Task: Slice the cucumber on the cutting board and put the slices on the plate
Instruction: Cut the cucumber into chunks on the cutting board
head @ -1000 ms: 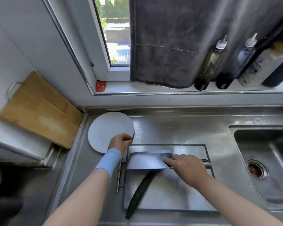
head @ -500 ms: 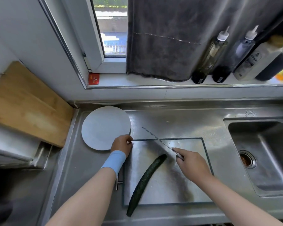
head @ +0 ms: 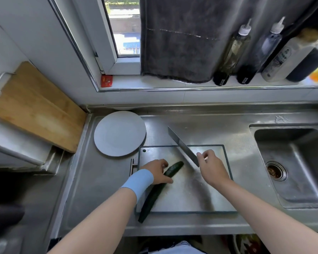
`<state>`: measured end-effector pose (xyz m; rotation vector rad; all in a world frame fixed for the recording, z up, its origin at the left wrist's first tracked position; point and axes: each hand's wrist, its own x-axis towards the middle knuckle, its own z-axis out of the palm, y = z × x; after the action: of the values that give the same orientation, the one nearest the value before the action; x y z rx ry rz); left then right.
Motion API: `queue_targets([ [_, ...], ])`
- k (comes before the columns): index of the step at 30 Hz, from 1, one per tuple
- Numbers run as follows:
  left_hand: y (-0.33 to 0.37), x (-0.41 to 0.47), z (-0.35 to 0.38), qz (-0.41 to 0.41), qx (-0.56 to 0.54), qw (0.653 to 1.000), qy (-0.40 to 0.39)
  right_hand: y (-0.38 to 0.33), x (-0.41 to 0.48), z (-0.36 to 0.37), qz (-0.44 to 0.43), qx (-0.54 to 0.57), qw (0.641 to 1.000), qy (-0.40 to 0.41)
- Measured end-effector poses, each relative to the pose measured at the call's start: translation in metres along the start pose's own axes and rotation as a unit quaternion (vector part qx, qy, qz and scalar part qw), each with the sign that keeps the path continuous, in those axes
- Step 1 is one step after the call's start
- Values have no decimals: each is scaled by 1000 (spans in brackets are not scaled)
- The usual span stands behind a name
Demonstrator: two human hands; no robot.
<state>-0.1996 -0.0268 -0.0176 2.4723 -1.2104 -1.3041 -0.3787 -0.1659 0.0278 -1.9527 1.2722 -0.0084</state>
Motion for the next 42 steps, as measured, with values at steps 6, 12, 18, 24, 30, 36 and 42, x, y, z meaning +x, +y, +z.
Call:
queue_targets([
  [6, 14, 7, 7, -52, -23, 997, 53, 20, 6, -12, 0, 10, 1000, 12],
  [12, 30, 7, 2, -154, -340, 916, 143, 34, 18, -30, 33, 67, 996, 43],
  [18, 39, 3, 6, -243, -207, 933, 164, 35, 26, -50, 37, 87, 995, 36],
  [24, 53, -6, 3, 53, 119, 973, 191, 27, 29, -51, 3, 26, 999, -43],
  [30, 53, 3, 13, 118, 206, 969, 70, 22, 26, -48, -11, -14, 999, -44],
  [36, 38, 0, 15, 40, 85, 991, 95, 22, 15, -53, -11, -40, 999, -31],
  [42, 33, 3, 25, 54, 15, 989, 136, 27, 6, -45, -11, -103, 994, -43],
])
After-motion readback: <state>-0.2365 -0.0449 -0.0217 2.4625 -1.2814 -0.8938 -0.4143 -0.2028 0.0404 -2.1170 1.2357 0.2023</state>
